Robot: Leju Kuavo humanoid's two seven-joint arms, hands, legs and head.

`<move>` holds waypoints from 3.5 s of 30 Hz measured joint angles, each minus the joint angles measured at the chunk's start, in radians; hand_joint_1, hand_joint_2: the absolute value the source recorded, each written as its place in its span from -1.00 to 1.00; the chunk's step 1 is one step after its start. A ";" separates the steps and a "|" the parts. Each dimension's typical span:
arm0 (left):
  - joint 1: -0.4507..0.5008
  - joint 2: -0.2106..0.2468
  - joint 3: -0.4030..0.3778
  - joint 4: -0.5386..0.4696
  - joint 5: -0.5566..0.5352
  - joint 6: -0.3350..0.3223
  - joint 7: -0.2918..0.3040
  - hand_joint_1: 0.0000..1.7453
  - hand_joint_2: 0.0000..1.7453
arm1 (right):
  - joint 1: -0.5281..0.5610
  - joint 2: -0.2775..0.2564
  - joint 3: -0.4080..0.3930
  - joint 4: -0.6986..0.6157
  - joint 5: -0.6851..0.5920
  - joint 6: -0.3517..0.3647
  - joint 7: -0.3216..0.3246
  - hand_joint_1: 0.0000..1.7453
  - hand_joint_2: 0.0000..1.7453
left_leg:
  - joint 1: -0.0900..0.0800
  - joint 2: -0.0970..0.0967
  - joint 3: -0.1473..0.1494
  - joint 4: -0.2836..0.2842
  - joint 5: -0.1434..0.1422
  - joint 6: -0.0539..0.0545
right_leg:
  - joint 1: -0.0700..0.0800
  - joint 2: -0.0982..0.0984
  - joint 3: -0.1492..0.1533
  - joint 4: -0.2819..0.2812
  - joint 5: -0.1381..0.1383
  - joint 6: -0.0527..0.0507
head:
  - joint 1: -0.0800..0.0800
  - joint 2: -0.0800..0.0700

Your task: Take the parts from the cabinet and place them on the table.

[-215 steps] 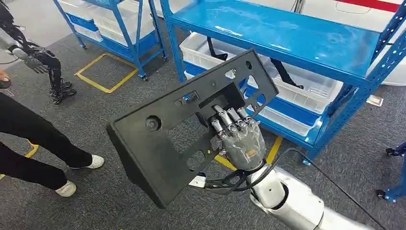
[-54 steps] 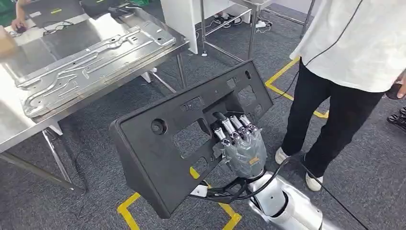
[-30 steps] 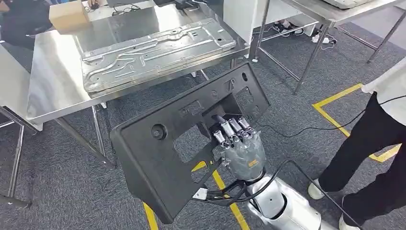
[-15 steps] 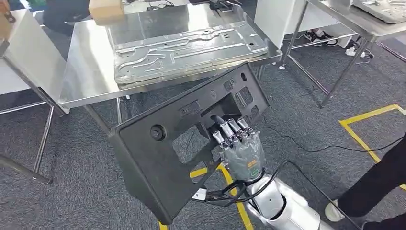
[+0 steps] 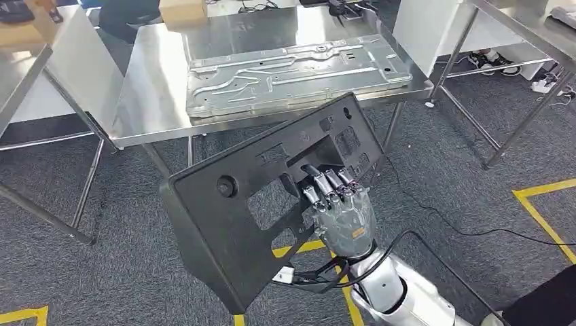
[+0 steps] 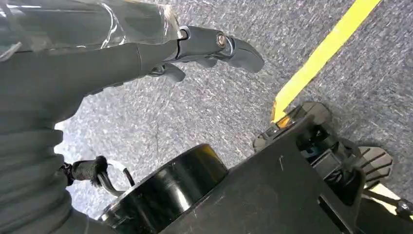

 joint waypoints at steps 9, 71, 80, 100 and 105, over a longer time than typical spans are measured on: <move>-0.015 -0.006 0.014 0.000 0.007 0.037 0.068 -1.00 1.00 | -0.011 0.001 0.008 0.000 0.000 0.006 0.024 1.00 1.00 | 0.007 0.025 -0.110 0.205 -0.043 -0.013 | 0.002 -0.011 0.019 -0.002 -0.013 -0.021 | -0.001 0.000; -0.005 -0.005 0.044 0.001 -0.006 0.026 0.074 -1.00 1.00 | -0.012 0.020 0.051 0.024 0.000 -0.008 0.020 1.00 1.00 | 0.014 0.035 -0.064 0.102 0.010 -0.026 | -0.003 -0.003 0.036 -0.020 -0.011 -0.018 | 0.001 0.000; 0.002 -0.004 0.044 0.001 -0.018 0.026 0.074 -1.00 1.00 | -0.011 0.020 0.042 0.026 0.000 -0.015 0.018 1.00 1.00 | 0.005 0.033 0.014 -0.030 0.025 0.025 | -0.002 -0.005 -0.020 0.124 -0.094 0.018 | 0.001 0.000; -0.009 -0.003 0.048 0.000 -0.014 0.027 0.066 -1.00 1.00 | -0.001 0.022 0.041 0.033 0.000 -0.018 0.011 1.00 1.00 | 0.007 0.033 -0.135 0.262 -0.069 -0.016 | 0.000 0.001 0.052 -0.004 -0.041 -0.022 | 0.000 0.000; 0.000 0.003 0.048 0.001 -0.013 0.031 0.067 -1.00 1.00 | -0.003 0.024 0.040 0.033 0.000 -0.015 0.009 1.00 1.00 | -0.028 0.035 -0.047 -0.002 0.048 0.052 | -0.005 0.000 0.088 -0.021 -0.068 -0.001 | 0.000 0.000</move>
